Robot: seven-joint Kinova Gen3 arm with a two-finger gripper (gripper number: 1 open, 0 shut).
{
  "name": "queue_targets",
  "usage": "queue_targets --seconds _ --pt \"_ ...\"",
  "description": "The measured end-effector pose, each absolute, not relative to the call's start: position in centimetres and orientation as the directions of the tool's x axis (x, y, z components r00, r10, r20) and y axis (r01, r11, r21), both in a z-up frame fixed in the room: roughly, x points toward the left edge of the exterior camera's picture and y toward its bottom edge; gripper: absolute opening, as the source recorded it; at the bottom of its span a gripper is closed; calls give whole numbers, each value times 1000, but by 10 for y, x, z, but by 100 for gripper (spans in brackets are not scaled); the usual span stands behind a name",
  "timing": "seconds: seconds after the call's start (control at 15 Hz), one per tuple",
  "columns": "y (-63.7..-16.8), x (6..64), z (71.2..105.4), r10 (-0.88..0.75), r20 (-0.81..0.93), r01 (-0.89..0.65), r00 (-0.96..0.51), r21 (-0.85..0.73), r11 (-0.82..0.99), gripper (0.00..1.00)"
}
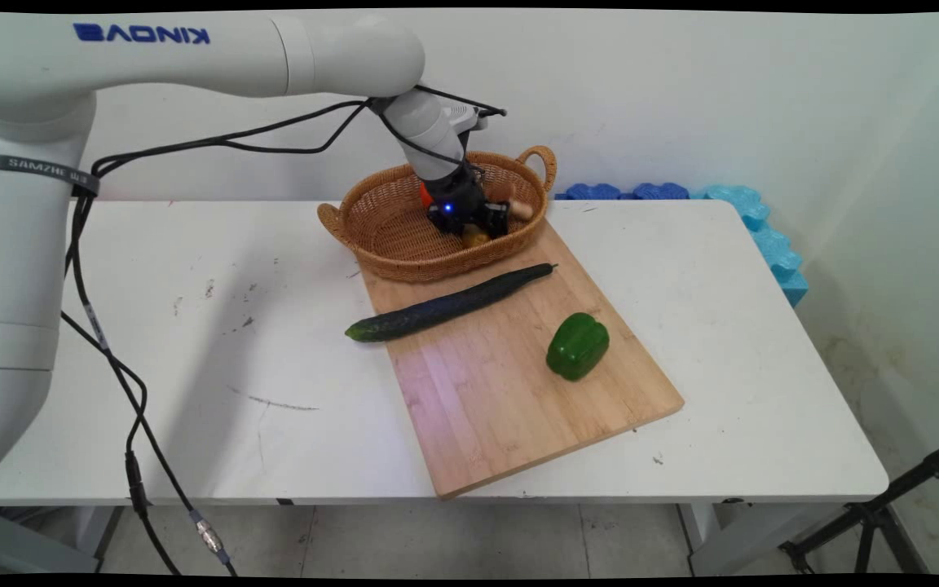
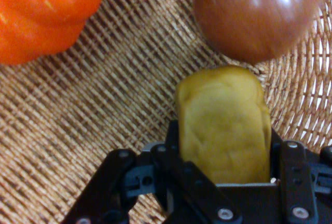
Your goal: Place the picked object on the cutting board
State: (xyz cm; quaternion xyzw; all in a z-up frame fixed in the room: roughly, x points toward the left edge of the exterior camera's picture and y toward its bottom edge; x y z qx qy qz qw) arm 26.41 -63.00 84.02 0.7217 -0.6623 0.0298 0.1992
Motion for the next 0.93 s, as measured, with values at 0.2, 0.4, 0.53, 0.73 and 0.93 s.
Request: queue_targets --seconds 0.2,0.4,0.53,0.73,0.93 --pt "-630 268 849 -938 341 -975 63 222 15 0" --pt "-623 274 873 -917 397 -974 -34 191 119 0" --pt "-613 280 898 -889 443 -962 -116 174 212 0" --pt "-587 289 941 -828 512 -921 -229 161 355 0" --pt "-552 300 976 -768 558 -867 -313 162 471 0"
